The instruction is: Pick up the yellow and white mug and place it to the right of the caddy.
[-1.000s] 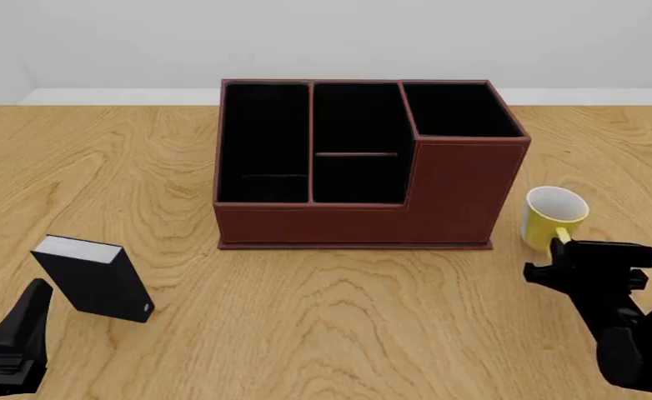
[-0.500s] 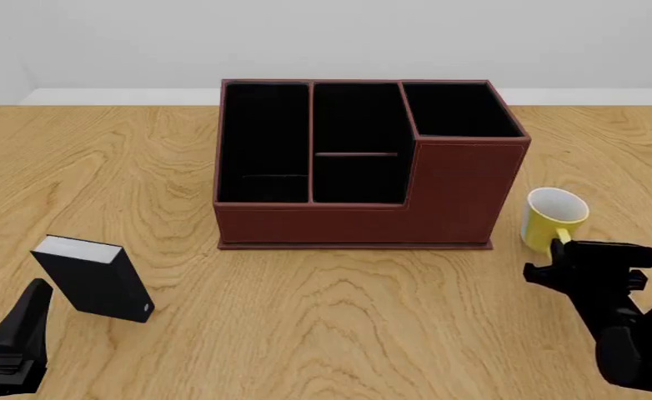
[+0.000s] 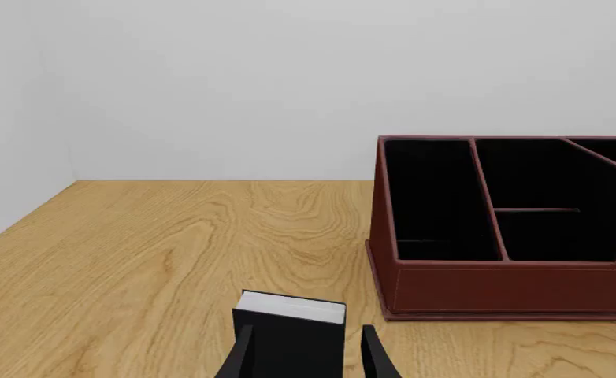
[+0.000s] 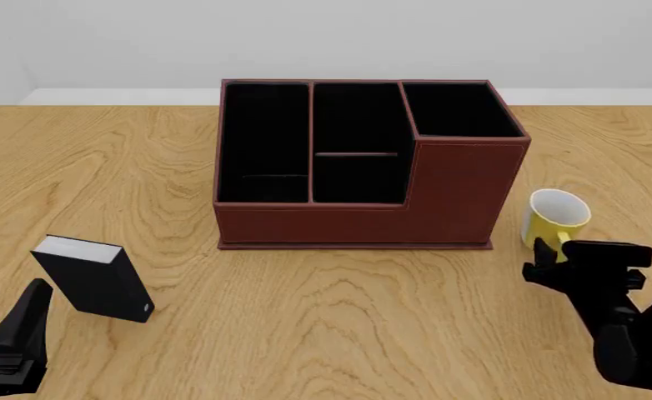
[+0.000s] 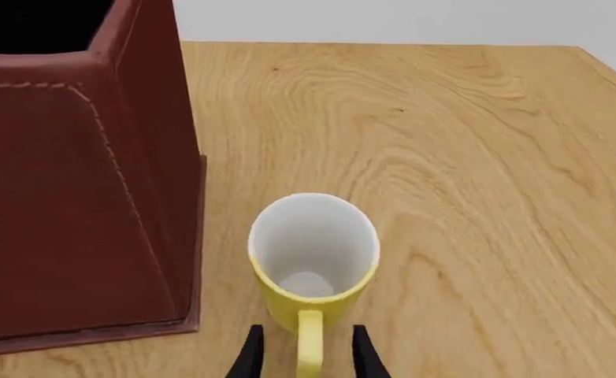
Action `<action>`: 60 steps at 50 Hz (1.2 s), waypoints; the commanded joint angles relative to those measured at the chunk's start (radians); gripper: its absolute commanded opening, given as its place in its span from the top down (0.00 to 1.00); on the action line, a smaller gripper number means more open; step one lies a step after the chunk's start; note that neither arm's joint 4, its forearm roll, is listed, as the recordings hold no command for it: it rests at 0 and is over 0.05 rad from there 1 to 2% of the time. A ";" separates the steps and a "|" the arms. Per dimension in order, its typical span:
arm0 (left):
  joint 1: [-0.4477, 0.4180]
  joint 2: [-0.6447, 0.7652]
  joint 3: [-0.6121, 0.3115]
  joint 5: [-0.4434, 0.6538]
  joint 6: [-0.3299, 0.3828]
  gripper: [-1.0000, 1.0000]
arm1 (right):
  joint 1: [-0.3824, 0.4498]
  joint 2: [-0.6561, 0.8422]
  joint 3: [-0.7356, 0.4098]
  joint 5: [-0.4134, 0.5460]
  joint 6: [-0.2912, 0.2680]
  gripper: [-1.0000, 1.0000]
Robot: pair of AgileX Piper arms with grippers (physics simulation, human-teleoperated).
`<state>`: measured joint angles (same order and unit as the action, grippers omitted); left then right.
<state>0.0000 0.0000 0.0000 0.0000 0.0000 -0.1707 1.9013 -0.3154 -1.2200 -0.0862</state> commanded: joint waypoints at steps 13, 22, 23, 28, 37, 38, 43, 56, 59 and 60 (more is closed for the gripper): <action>0.000 0.000 0.000 0.000 0.000 0.00 | 0.000 0.039 -0.010 0.000 0.005 0.00; 0.000 0.000 0.000 0.000 0.000 0.00 | -0.005 0.030 -0.005 0.000 0.002 0.00; 0.000 0.000 0.000 0.000 0.000 0.00 | -0.004 0.025 -0.001 0.000 0.001 0.00; 0.000 0.000 0.000 0.000 0.000 0.00 | -0.004 -0.004 0.019 0.000 -0.008 0.00; 0.000 0.000 0.000 0.000 0.000 0.00 | -0.005 -0.047 0.049 0.000 -0.013 0.00; 0.000 0.000 0.000 0.000 0.000 0.00 | -0.007 -0.061 0.058 0.000 -0.016 0.00; 0.000 0.000 0.000 0.000 0.000 0.00 | -0.003 -0.096 0.085 0.000 -0.018 0.00; 0.000 0.000 0.000 0.000 0.000 0.00 | 0.003 -0.160 0.132 0.000 -0.024 0.00; 0.000 0.000 0.000 0.000 0.000 0.00 | 0.005 -0.179 0.145 0.000 -0.029 0.00; 0.000 0.000 0.000 0.000 0.000 0.00 | 0.005 -0.187 0.150 0.000 -0.029 0.00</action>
<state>0.0000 0.0000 0.0000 0.0000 0.0000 -0.1695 1.7680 -0.2031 -1.2198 -0.1079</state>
